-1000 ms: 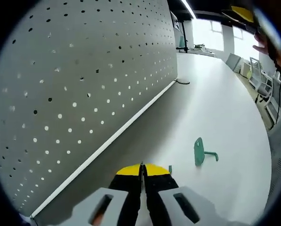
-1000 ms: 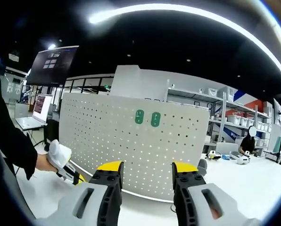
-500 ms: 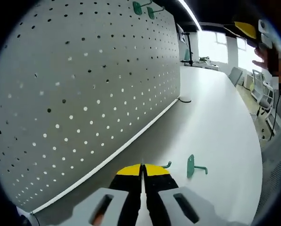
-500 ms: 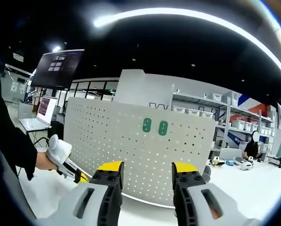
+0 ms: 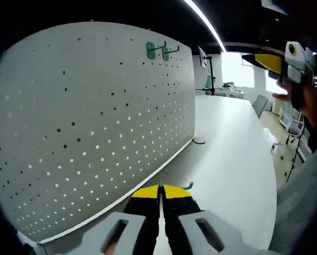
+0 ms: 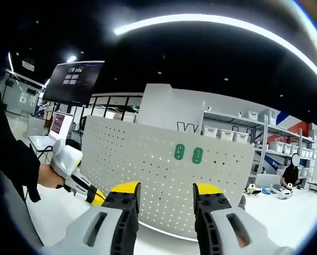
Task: Insert the hook assembly into the mounting plate slot until the hook locks in place.
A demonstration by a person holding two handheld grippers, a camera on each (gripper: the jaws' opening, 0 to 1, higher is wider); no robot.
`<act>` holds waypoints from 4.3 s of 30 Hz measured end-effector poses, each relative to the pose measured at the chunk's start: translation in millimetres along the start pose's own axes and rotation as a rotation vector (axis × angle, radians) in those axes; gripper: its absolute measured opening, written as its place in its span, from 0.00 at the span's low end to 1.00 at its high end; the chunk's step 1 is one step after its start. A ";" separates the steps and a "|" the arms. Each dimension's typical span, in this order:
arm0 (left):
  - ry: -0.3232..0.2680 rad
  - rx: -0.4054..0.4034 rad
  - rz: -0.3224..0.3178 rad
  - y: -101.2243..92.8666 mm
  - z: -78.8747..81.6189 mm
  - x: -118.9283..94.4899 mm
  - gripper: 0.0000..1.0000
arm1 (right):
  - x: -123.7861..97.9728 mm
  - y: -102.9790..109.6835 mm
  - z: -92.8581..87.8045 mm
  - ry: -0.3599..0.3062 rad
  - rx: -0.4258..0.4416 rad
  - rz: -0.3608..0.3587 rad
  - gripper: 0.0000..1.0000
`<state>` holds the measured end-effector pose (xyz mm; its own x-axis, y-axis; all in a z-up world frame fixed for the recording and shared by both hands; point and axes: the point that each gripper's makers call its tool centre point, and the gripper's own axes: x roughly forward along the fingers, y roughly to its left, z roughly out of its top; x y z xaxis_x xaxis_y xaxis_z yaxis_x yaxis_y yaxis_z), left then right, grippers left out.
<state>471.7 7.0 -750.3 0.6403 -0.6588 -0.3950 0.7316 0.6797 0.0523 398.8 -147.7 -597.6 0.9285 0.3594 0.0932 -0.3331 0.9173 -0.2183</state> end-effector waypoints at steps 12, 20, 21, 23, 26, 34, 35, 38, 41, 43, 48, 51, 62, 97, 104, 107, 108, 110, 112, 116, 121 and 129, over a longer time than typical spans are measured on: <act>-0.045 -0.055 -0.050 -30.5 39.5 -31.0 0.01 | 1.0 30.5 11.3 -0.021 -0.013 0.088 0.35; -0.079 -0.091 -0.076 -46.8 61.8 -50.2 0.01 | -0.9 57.2 10.0 -0.011 -0.023 0.161 0.32; -0.082 -0.094 -0.079 -48.7 64.9 -52.8 0.01 | -1.4 62.4 8.8 -0.006 -0.032 0.174 0.32; -0.090 -0.096 -0.084 -52.0 70.3 -56.9 0.01 | -2.4 70.9 8.3 -0.007 -0.046 0.194 0.31; -0.091 -0.101 -0.094 -57.8 77.6 -62.3 0.01 | -3.7 82.3 4.6 0.002 -0.062 0.224 0.30; -0.075 -0.093 -0.109 -71.1 90.3 -70.0 0.01 | -4.7 97.9 -9.1 0.040 -0.060 0.283 0.22; -0.073 -0.091 -0.114 -73.6 91.7 -70.5 0.01 | -4.6 99.3 -10.2 0.043 -0.062 0.287 0.21; -0.075 -0.090 -0.122 -78.3 94.9 -71.7 0.01 | -4.9 103.2 -11.2 0.046 -0.066 0.303 0.19; -0.076 -0.101 -0.137 -82.7 97.4 -72.9 0.01 | -4.4 107.0 -14.2 0.055 -0.088 0.315 0.18; -0.076 -0.101 -0.144 -85.9 99.2 -73.8 0.01 | -4.5 108.6 -16.8 0.063 -0.098 0.321 0.16; -0.069 -0.095 -0.160 -93.5 101.7 -76.2 0.01 | -5.1 111.0 -17.7 0.064 -0.113 0.328 0.11; -0.066 -0.091 -0.168 -97.7 102.2 -76.6 0.01 | -5.3 111.1 -17.7 0.064 -0.119 0.329 0.09; -0.045 -0.102 -0.190 -105.4 97.7 -76.2 0.01 | -6.5 112.7 -21.6 0.077 -0.141 0.329 0.04; -0.082 -0.051 -0.205 -111.2 99.6 -78.0 0.02 | -3.4 108.0 -22.0 0.097 -0.097 0.318 0.01; -0.099 -0.035 -0.208 -112.5 98.0 -81.0 0.09 | -3.1 102.5 -18.1 0.094 -0.081 0.303 0.01; -0.110 -0.025 -0.195 -110.5 96.1 -83.0 0.13 | -3.2 98.4 -17.4 0.096 -0.071 0.294 0.01; -0.114 -0.025 -0.195 -110.3 95.4 -83.4 0.14 | -3.2 96.3 -17.4 0.098 -0.065 0.289 0.01; -0.125 -0.030 -0.200 -110.9 94.1 -84.6 0.15 | -3.0 93.1 -17.6 0.100 -0.058 0.281 0.01; -0.149 -0.024 -0.200 -112.0 94.4 -86.0 0.17 | -3.0 91.1 -17.2 0.100 -0.056 0.275 0.01; -0.176 -0.021 -0.193 -111.1 91.5 -87.2 0.20 | -2.9 87.1 -15.5 0.097 -0.053 0.262 0.01; -0.199 -0.029 -0.176 -107.4 87.7 -89.1 0.27 | -2.1 83.7 -15.0 0.100 -0.052 0.251 0.01; -0.234 -0.054 -0.093 -91.1 78.6 -92.6 0.38 | 0.2 76.8 -15.6 0.102 -0.048 0.233 0.01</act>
<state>364.1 -19.3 -646.4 0.6122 -0.7717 -0.1722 0.7803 0.6248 -0.0262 376.0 -79.8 -629.5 0.8401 0.5388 -0.0633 -0.5343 0.8016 -0.2683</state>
